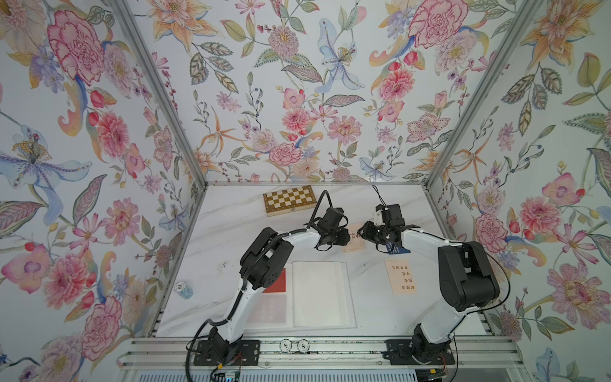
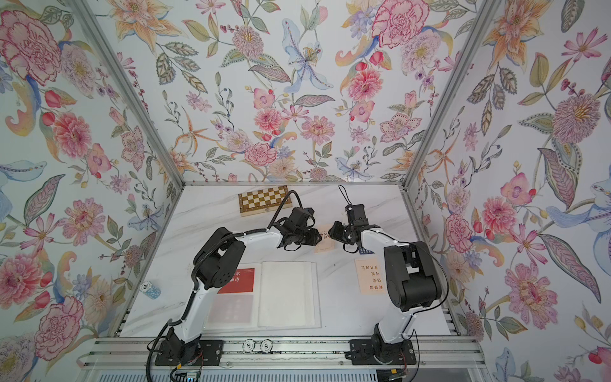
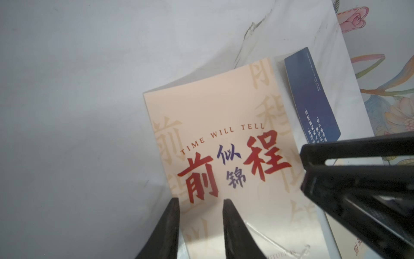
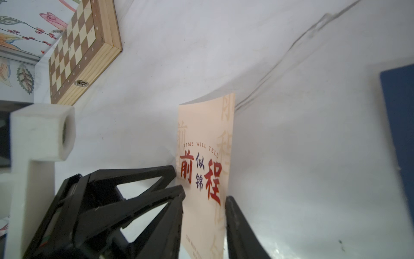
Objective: Place the photos into the photo albums
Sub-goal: Pick up the photo at the center of the board.
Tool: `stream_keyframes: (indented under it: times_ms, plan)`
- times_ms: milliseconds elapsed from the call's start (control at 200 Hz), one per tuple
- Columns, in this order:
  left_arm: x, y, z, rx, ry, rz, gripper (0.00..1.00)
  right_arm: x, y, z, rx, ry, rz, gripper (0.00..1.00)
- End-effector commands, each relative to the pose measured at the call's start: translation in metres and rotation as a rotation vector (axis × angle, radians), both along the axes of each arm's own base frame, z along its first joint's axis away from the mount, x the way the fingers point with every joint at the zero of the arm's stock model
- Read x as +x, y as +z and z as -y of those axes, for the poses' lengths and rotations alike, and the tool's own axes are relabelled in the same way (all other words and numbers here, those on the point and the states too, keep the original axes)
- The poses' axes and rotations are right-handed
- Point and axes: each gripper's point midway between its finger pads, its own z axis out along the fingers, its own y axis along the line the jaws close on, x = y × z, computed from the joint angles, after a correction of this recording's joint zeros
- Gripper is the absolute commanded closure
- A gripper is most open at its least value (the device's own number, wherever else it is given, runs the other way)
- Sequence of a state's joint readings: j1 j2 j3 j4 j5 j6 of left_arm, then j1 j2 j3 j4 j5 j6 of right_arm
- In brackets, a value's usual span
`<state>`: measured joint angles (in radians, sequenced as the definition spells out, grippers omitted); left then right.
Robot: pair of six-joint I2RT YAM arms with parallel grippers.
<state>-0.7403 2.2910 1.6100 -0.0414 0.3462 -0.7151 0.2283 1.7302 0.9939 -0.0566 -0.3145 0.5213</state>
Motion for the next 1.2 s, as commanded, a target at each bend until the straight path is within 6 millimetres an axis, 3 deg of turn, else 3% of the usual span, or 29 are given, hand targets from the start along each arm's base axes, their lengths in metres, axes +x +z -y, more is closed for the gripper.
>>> stream_keyframes:
  times_ms: [0, 360, 916, 1191]
  plan:
    - [-0.02, -0.025, -0.019, 0.041, -0.012, -0.103, 0.68, 0.0, 0.018, -0.01, 0.085, 0.006, 0.042, 0.66]
    - [-0.018, -0.021, -0.024, -0.027, -0.012, -0.124, 0.69, 0.0, 0.03, -0.026, 0.193, 0.016, 0.068, 0.68]
    - [-0.018, -0.026, -0.032, -0.039, -0.003, -0.138, 0.7, -0.014, -0.004, -0.031, 0.064, 0.051, 0.0, 0.77]
    - [-0.021, -0.029, -0.033, -0.046, 0.0, -0.145, 0.7, -0.015, -0.009, -0.033, 0.049, 0.058, -0.011, 0.81]
